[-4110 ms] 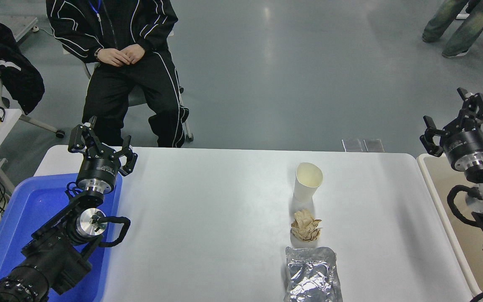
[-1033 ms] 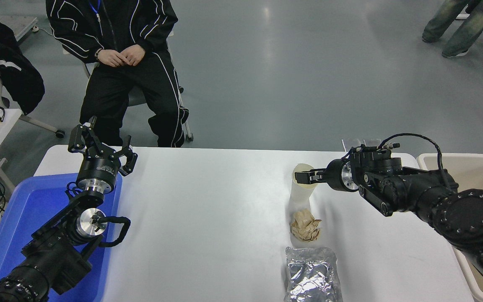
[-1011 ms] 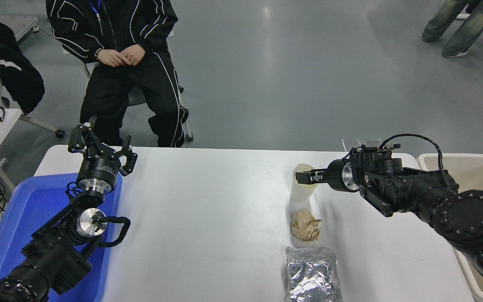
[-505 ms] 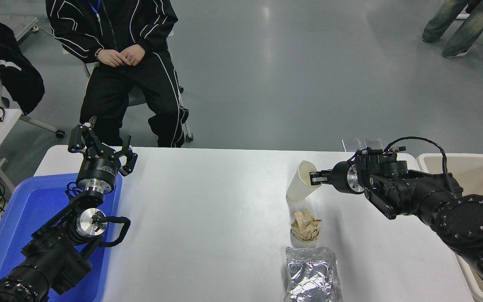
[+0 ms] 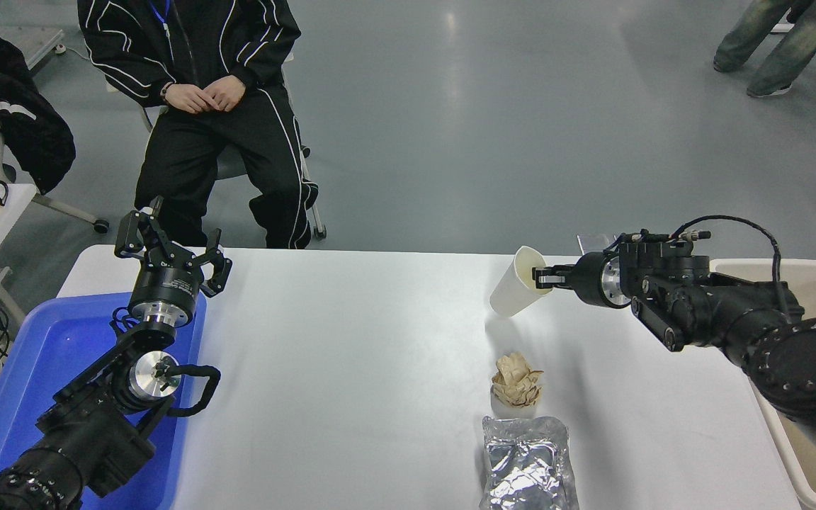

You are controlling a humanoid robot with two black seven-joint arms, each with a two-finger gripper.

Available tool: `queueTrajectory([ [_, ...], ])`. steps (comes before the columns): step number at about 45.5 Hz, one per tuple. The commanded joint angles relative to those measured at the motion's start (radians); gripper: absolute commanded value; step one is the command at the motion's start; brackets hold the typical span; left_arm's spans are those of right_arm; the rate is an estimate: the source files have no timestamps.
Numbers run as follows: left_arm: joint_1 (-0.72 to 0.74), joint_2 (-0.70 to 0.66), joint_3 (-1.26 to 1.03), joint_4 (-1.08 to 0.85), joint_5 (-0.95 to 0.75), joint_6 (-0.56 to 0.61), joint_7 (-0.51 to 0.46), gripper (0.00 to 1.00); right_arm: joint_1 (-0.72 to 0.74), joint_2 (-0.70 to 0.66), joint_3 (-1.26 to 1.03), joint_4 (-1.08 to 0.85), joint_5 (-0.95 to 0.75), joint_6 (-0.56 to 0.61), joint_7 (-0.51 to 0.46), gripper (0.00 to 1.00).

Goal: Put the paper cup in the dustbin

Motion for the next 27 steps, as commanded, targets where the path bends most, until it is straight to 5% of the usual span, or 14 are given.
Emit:
queueTrajectory([
  [1, 0.0, 0.0, 0.0, 0.0, 0.0, 0.0, 0.0, 1.0, 0.051, -0.148, 0.018, -0.004, 0.208, 0.033, 0.027, 0.0],
  [18, 0.0, 0.0, 0.0, 0.0, 0.0, 0.0, 0.0, 1.0, -0.012, -0.518, 0.231, -0.004, 0.334, 0.062, 0.027, 0.0],
  [27, 0.0, 0.0, 0.0, 0.0, 0.0, 0.0, 0.0, 1.0, -0.127, -0.585, 0.274, -0.105, 0.379, 0.062, 0.019, 0.0],
])
